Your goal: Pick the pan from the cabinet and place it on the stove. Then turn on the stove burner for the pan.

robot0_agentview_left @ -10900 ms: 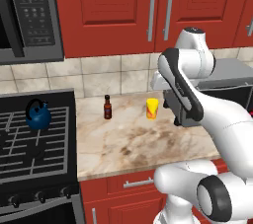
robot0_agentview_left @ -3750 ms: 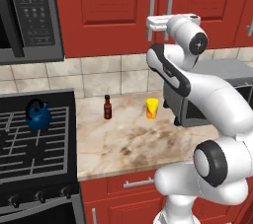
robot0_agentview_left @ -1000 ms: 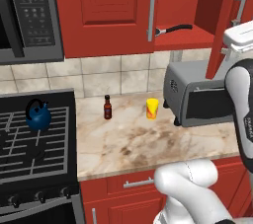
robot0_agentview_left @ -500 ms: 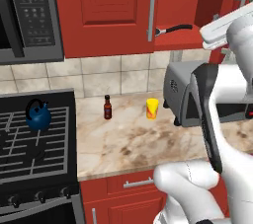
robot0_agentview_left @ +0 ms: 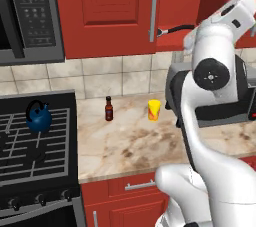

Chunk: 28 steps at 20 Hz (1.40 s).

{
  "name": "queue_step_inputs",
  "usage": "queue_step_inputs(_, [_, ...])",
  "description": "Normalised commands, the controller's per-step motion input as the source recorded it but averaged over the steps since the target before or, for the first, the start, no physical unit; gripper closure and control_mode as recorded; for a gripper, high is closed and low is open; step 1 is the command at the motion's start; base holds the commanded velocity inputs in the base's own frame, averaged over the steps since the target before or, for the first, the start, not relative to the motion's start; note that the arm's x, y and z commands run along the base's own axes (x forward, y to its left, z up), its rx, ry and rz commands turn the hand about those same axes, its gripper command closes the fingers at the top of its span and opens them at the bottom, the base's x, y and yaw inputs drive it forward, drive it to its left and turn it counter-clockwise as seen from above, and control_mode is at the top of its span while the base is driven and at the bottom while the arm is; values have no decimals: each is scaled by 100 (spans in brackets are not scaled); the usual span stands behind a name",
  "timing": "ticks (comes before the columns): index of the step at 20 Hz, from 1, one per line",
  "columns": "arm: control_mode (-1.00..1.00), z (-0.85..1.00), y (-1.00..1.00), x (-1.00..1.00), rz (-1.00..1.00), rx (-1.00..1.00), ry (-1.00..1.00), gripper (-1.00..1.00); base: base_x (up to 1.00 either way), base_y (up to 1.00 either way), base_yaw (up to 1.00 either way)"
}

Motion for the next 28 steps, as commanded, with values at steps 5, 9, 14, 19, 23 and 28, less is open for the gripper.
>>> queue_step_inputs(5, [-100,-7,-11,26,-21,-9,20,-100,0,0,0])
queue_step_inputs(9, [-100,-22,0,38,-26,-9,20,-100,0,0,0])
queue_step_inputs(14, [-100,-40,0,33,-27,-8,19,-100,0,0,0])
queue_step_inputs(19, [-100,-32,0,39,-23,-5,18,-100,0,0,0])
queue_step_inputs(23, [-100,-23,-11,40,-21,-2,18,-100,0,0,0])
queue_step_inputs(28, [-100,-16,-28,23,-18,0,17,-100,0,0,0])
